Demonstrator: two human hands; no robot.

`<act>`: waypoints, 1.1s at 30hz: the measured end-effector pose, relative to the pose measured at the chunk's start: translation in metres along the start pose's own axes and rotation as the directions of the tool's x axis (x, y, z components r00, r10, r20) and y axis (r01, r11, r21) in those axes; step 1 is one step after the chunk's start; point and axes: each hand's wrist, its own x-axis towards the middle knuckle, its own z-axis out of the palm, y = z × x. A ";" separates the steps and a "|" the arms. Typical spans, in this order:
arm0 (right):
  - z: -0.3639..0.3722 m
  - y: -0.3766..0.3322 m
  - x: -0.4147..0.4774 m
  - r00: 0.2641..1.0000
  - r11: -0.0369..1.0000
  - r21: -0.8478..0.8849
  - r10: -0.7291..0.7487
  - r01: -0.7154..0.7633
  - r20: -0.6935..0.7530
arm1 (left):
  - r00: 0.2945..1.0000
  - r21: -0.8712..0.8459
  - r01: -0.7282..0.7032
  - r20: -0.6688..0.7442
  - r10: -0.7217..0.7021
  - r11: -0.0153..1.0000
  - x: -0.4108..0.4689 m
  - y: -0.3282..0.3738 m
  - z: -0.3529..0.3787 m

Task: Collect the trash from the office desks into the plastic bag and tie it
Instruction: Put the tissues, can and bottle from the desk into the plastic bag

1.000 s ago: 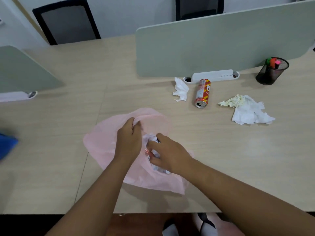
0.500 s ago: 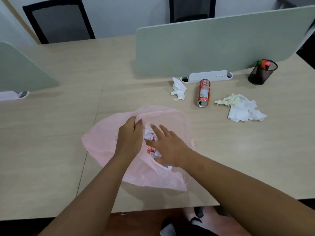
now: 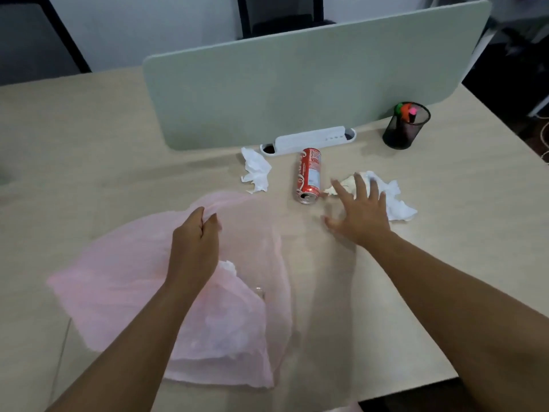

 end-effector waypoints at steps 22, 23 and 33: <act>0.058 0.039 -0.010 0.953 0.961 0.275 0.096 -0.014 -0.287 | 1.000 0.075 0.001 0.006 -0.001 0.997 0.026 0.012 0.035; 0.054 0.024 -0.022 0.962 0.936 0.350 0.061 0.038 -0.267 | 1.000 0.067 0.008 0.001 -0.008 0.998 0.025 0.009 0.031; -0.014 -0.152 -0.114 0.752 0.555 0.517 -0.560 0.652 -0.348 | 0.989 -0.097 0.140 -0.028 -0.143 0.985 -0.001 -0.010 -0.040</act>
